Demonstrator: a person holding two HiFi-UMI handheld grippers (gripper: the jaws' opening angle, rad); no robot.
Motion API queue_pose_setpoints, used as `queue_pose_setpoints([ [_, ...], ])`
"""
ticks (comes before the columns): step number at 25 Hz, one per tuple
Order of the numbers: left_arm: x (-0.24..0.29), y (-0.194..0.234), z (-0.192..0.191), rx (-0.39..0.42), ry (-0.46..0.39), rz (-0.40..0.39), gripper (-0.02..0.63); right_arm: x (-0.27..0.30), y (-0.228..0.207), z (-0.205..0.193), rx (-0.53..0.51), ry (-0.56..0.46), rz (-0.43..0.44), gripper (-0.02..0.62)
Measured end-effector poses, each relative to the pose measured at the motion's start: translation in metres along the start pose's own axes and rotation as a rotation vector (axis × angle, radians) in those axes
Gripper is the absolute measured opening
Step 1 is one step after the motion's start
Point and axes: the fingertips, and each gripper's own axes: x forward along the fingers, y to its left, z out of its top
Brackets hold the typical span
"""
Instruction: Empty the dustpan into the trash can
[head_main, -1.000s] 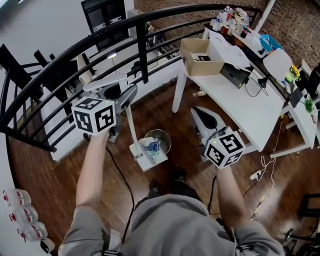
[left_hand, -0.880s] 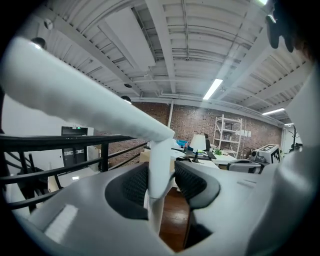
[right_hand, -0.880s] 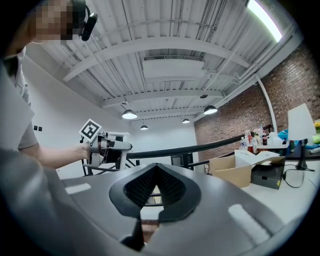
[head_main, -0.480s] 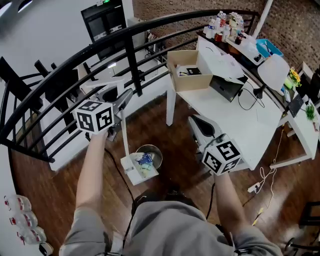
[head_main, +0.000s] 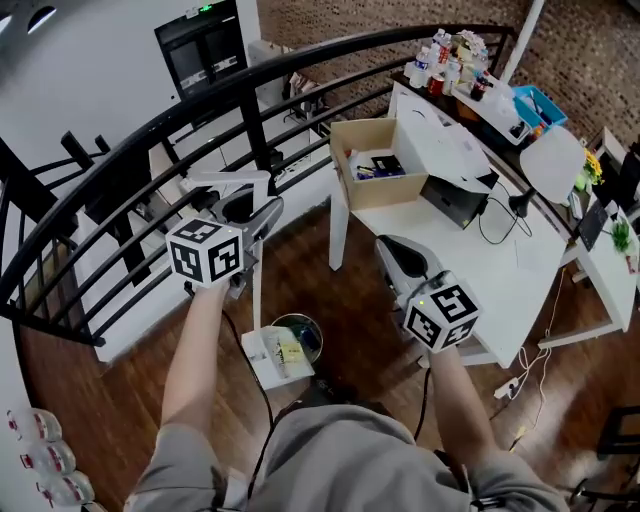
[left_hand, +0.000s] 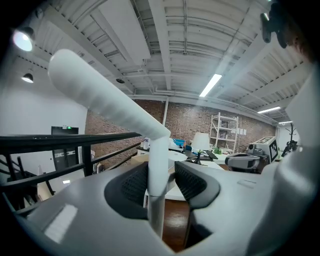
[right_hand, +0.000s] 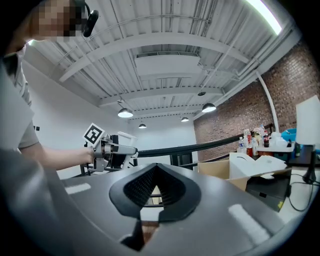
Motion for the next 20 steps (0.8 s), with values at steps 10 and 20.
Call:
queue_pose_setpoints([
  [10,0.046,0.005,0.002,-0.014,-0.014,-0.11,0.164,0.064,0.001,0.006,-0.044,0.041,0.026,-0.002],
  [20,0.096,0.012,-0.003,-0.03,0.016,-0.123,0.164,0.095,-0.014,-0.005,-0.028,0.075,0.073,-0.002],
])
